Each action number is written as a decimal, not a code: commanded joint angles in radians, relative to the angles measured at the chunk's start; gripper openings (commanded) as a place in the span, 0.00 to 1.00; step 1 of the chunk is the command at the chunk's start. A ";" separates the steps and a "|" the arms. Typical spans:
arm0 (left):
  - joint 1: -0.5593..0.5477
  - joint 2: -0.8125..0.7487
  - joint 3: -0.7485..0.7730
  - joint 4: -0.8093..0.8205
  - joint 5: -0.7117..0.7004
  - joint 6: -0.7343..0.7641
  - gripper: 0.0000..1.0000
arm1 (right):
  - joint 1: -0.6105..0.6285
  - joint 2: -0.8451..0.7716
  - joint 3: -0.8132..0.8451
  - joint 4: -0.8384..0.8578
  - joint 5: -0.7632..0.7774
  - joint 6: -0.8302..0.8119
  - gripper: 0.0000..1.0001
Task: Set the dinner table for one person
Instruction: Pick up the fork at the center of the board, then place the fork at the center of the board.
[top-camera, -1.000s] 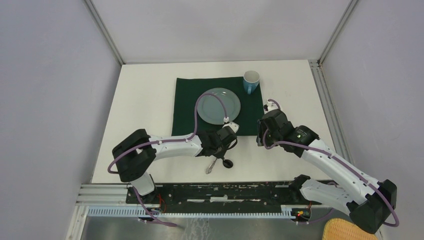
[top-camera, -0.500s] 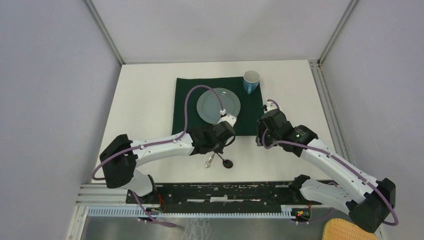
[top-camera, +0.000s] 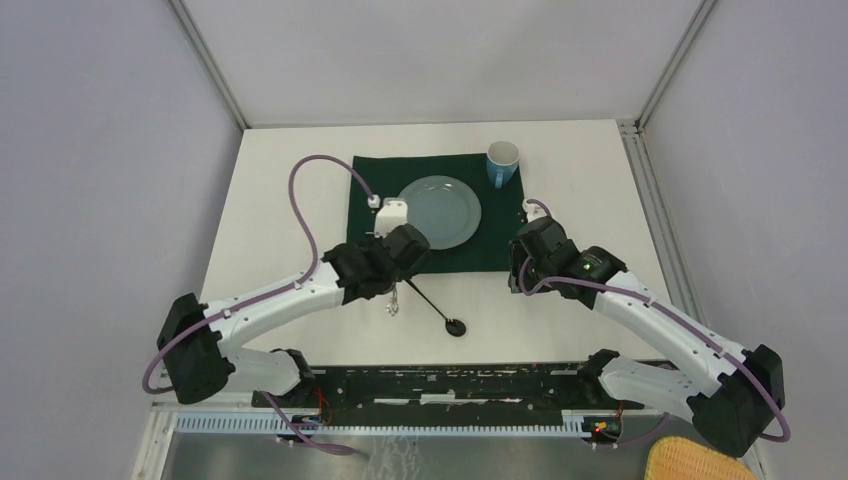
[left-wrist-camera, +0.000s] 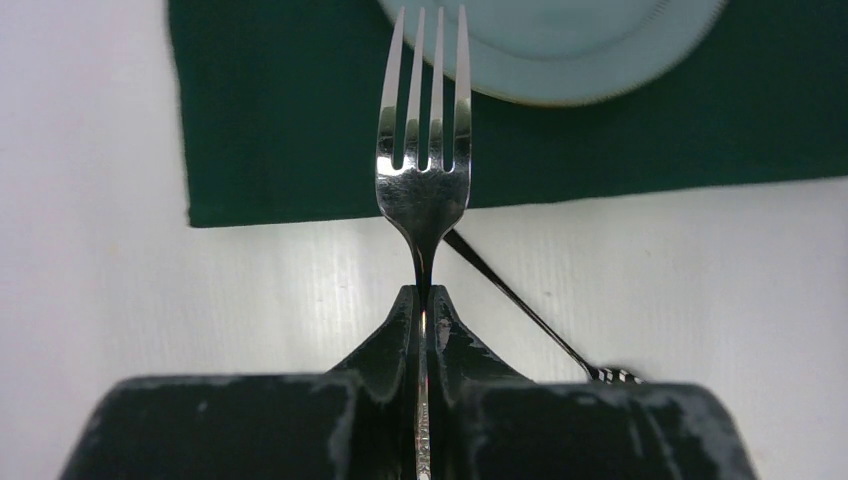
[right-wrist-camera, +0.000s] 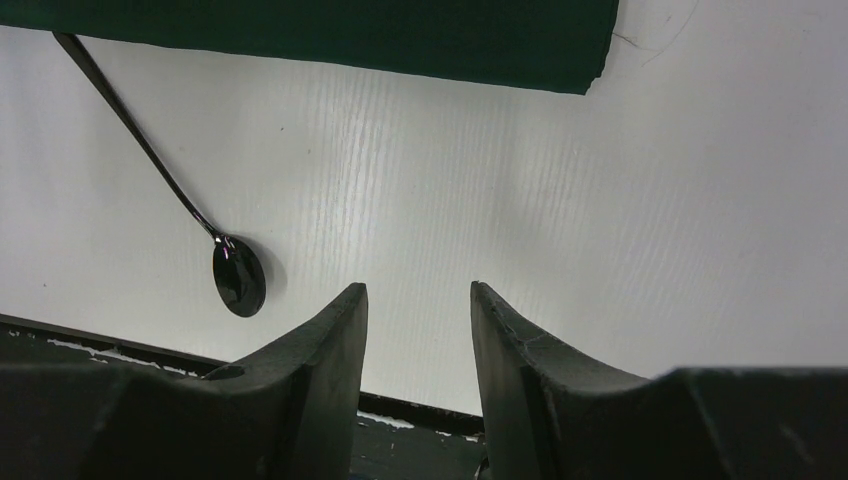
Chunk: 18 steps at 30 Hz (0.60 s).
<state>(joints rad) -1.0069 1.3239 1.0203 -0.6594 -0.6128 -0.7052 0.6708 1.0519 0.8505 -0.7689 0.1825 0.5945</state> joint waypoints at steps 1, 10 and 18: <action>0.102 -0.085 -0.060 -0.015 -0.044 -0.110 0.02 | -0.006 0.006 0.045 0.043 -0.008 -0.028 0.48; 0.311 -0.174 -0.131 0.008 -0.001 -0.033 0.02 | -0.015 0.020 0.051 0.048 -0.027 -0.064 0.48; 0.487 -0.184 -0.181 0.032 0.011 0.041 0.02 | -0.027 0.033 0.055 0.060 -0.048 -0.093 0.48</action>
<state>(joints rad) -0.5705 1.1507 0.8490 -0.6727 -0.5941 -0.7197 0.6518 1.0817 0.8543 -0.7502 0.1471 0.5308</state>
